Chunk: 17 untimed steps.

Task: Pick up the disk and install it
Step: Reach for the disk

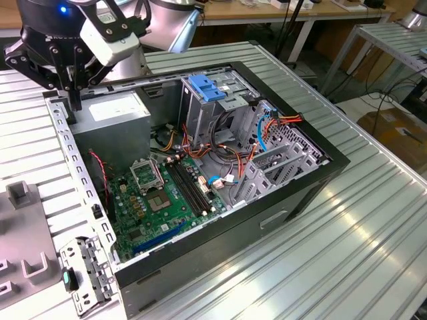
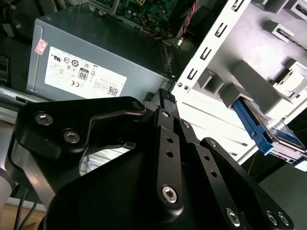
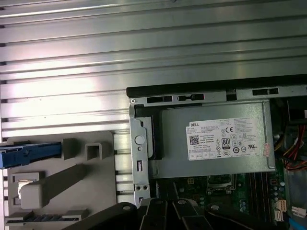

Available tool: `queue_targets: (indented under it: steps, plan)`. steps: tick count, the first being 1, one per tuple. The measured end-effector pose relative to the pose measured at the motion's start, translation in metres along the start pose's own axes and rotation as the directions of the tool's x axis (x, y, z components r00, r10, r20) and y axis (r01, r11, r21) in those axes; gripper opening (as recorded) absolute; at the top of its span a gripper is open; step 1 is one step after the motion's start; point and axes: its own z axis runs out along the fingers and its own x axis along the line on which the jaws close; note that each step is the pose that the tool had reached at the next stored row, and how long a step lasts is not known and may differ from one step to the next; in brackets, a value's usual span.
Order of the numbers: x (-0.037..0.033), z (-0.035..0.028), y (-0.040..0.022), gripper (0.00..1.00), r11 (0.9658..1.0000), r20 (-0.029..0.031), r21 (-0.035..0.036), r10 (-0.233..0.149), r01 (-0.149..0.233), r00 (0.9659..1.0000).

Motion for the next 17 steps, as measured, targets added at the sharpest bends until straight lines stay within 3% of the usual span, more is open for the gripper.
queue_targets:
  steps: [6,17]
  plan:
    - [0.0075,0.0007,-0.0006,0.11,1.0,-0.0029,0.0002,0.0,0.0,1.0]
    - [0.0086,0.0007,-0.0007,0.11,1.0,-0.0034,0.0002,0.0,0.0,1.0]
